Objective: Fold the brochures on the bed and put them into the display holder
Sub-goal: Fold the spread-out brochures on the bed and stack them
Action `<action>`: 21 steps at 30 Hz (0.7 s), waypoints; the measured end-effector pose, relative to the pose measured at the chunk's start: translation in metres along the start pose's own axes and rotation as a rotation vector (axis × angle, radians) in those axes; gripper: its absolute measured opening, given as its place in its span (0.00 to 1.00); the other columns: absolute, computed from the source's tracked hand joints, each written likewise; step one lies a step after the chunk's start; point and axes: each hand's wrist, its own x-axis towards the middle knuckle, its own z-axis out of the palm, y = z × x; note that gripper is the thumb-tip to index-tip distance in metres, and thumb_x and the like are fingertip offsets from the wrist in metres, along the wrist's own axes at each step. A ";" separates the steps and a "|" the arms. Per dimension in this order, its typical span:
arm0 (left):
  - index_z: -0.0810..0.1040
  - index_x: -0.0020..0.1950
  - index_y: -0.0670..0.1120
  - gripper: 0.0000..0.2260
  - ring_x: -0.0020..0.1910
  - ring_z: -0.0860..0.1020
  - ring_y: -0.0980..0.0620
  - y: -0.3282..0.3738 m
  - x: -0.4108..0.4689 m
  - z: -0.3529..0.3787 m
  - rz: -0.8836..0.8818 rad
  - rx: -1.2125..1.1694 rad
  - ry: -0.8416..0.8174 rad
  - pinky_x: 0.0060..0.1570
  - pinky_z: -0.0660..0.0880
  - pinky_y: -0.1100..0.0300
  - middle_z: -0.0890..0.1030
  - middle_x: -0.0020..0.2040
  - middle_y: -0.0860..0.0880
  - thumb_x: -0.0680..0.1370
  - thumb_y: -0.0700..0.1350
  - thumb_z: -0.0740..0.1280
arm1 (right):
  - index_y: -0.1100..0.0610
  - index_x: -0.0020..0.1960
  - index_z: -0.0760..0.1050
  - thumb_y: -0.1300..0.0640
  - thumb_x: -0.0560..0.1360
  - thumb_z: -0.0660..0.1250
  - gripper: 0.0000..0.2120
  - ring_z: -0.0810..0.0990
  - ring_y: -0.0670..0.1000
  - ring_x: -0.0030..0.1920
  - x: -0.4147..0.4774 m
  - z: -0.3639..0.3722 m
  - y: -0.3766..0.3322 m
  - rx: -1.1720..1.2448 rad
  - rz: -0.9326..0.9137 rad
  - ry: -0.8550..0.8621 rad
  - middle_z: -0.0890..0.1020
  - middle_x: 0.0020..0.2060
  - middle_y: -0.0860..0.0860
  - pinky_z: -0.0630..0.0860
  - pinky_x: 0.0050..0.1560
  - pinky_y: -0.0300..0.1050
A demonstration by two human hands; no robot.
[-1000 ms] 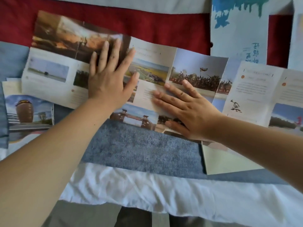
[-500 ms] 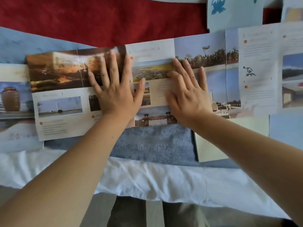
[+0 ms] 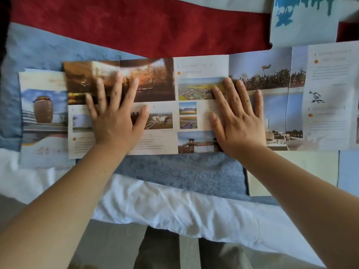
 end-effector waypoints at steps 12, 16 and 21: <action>0.51 0.84 0.58 0.32 0.83 0.47 0.41 -0.073 -0.022 0.007 -0.225 -0.049 0.113 0.78 0.45 0.34 0.49 0.85 0.49 0.82 0.69 0.46 | 0.49 0.85 0.47 0.42 0.85 0.44 0.31 0.41 0.54 0.84 0.001 -0.006 -0.013 -0.007 0.053 -0.074 0.46 0.85 0.52 0.41 0.80 0.67; 0.51 0.84 0.59 0.31 0.83 0.47 0.41 -0.075 -0.020 0.011 -0.215 -0.035 0.142 0.78 0.45 0.34 0.50 0.85 0.49 0.82 0.68 0.47 | 0.52 0.85 0.46 0.40 0.85 0.43 0.32 0.40 0.62 0.83 0.004 -0.015 -0.049 0.082 0.051 -0.141 0.44 0.84 0.56 0.36 0.80 0.64; 0.52 0.84 0.59 0.31 0.83 0.48 0.41 -0.077 -0.020 0.016 -0.198 -0.019 0.171 0.78 0.45 0.34 0.50 0.85 0.48 0.82 0.68 0.48 | 0.51 0.85 0.49 0.38 0.85 0.43 0.32 0.42 0.59 0.84 0.029 -0.009 -0.136 0.095 -0.162 -0.132 0.46 0.84 0.55 0.39 0.81 0.62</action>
